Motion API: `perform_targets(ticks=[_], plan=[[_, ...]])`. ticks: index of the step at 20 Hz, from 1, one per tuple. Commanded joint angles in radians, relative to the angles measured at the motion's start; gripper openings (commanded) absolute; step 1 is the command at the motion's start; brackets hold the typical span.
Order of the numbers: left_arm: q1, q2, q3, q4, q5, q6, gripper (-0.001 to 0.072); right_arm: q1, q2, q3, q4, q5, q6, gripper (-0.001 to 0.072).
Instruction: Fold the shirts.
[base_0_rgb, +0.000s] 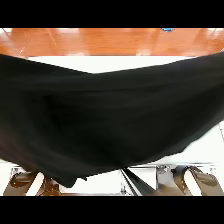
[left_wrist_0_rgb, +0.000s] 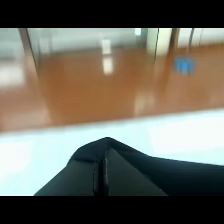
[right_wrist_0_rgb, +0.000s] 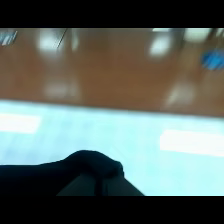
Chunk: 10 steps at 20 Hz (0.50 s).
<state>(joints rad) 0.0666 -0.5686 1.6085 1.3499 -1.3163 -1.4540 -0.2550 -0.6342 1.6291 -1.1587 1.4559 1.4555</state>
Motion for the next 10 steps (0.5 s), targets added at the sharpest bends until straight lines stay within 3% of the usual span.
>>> perform_targets(ticks=[1,4,6,10], plan=[[-0.01,-0.056,-0.278,0.017,0.125,-0.037,0.0018,0.0,-0.081,-0.193,0.083,-0.048,-0.041,0.0025],[-0.01,-0.227,-0.442,0.012,0.336,-0.06,0.0018,0.001,-0.279,-0.306,0.225,-0.186,-0.157,0.0025],[-0.01,-0.39,-0.434,-0.005,0.417,-0.061,0.0018,0.001,-0.457,-0.303,0.33,-0.228,-0.248,0.0025],[-0.01,-0.72,-0.321,-0.053,0.491,-0.063,0.0019,0.037,-0.799,-0.235,0.371,-0.4,-0.273,0.0025]])
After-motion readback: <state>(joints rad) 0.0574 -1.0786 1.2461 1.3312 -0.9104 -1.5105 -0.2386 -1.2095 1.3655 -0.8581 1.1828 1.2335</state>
